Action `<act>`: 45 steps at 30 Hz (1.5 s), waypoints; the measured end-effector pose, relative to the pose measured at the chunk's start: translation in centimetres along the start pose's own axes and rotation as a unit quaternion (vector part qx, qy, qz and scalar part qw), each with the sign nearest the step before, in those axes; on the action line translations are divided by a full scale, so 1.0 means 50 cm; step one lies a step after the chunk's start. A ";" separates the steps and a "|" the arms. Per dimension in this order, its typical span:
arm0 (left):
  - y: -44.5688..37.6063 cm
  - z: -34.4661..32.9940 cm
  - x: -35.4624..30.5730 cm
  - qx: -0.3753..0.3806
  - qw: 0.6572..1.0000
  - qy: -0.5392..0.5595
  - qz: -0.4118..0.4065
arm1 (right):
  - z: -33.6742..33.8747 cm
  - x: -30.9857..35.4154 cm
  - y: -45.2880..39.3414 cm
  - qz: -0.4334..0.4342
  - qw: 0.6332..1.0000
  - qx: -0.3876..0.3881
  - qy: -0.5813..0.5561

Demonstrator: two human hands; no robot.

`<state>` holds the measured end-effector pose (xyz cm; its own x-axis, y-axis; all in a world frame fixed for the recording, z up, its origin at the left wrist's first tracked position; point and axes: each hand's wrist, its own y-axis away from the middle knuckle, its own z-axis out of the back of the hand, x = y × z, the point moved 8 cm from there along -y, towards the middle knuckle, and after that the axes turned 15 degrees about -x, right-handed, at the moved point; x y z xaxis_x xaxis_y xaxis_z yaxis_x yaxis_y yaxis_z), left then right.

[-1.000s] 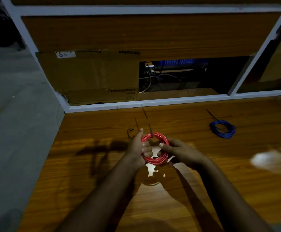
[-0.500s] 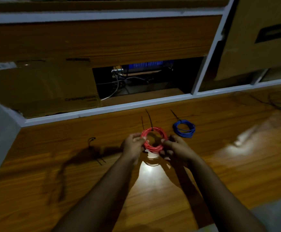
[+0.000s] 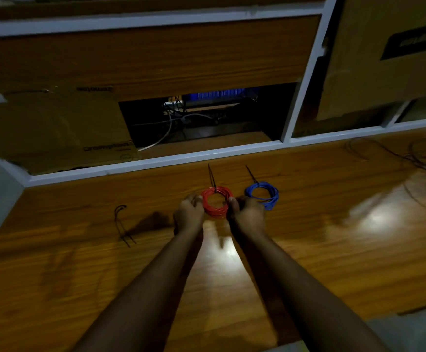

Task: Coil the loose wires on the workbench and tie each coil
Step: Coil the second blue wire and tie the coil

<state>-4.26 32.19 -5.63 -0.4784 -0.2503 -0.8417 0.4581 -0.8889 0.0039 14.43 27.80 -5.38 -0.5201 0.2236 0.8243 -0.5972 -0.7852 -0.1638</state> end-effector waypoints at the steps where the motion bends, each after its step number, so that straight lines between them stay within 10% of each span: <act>1: 0.010 0.007 -0.002 0.005 1.000 0.007 -0.001 | 0.004 -0.002 0.006 0.004 1.000 0.001 -0.017; 10: 0.167 0.052 -0.056 0.081 0.985 0.005 -0.153 | 0.118 -0.012 0.081 0.148 0.988 -0.001 0.047; 21: 0.446 0.011 -0.181 0.257 0.884 -0.021 -0.390 | 0.473 -0.176 0.144 0.139 0.970 -0.075 0.186; 33: 0.704 -0.315 -0.333 0.251 0.901 -0.008 -0.354 | 0.880 -0.542 -0.177 0.018 0.949 -0.198 0.246; 38: 0.814 -0.464 -0.383 0.261 0.893 -0.006 -0.368 | 0.899 -0.661 -0.273 0.018 0.954 -0.090 0.287; 45: 0.845 -0.508 -0.400 0.207 0.875 -0.047 -0.435 | 0.762 -0.543 -0.134 0.257 0.944 0.079 0.192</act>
<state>43.71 9.38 -2.35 -0.5800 0.5765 -0.5755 -0.4116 -0.8171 -0.4037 55.83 5.01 -6.04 -0.9176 -0.0423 0.3953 -0.1216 -0.9167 -0.3805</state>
